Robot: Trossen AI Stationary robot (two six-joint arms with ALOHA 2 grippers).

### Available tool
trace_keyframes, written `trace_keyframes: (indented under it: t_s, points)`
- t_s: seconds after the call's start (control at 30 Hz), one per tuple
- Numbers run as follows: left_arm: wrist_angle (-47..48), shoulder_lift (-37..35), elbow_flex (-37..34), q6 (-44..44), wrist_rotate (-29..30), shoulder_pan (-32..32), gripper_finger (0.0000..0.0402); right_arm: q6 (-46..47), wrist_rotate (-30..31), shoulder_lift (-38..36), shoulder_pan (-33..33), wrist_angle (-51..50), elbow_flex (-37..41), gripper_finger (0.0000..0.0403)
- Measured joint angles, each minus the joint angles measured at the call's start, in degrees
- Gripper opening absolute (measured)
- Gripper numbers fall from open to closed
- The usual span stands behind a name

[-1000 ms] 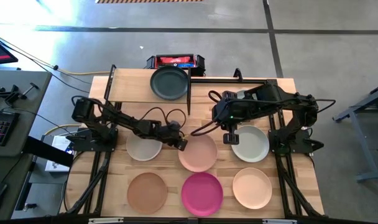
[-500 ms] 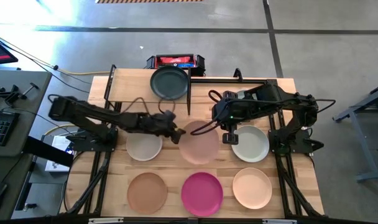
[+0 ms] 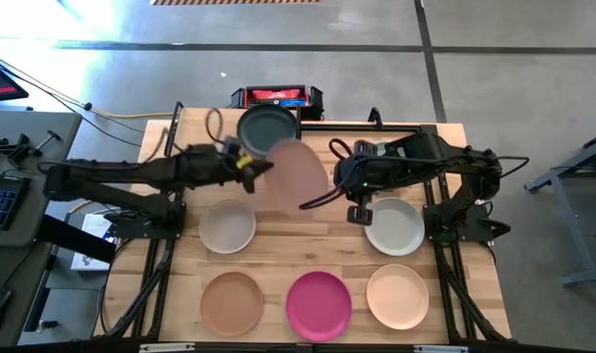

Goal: Place and stack plates onto a shelf
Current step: Stack the light pink plate on the black plate on the shelf

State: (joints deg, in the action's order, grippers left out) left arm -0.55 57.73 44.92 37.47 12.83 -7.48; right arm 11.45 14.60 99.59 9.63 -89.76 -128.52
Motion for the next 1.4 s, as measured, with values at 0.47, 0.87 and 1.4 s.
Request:
trace_keyframes:
  t_s: [0.47,0.87,1.4]
  points:
    - [23.79,-2.83,15.35,-18.29,-1.20,-18.05,0.0005,6.46,7.85,0.00,0.00,0.04,0.01,0.0060]
    - [35.44,6.39,25.44,-24.28,-5.44,-33.71,0.0006,9.26,7.96,0.00,0.01,0.17,0.01,0.0060]
    - [45.11,19.44,32.92,-22.69,-9.68,-38.80,0.0007,9.11,10.54,0.87,-2.40,-0.21,-0.03,0.0060]
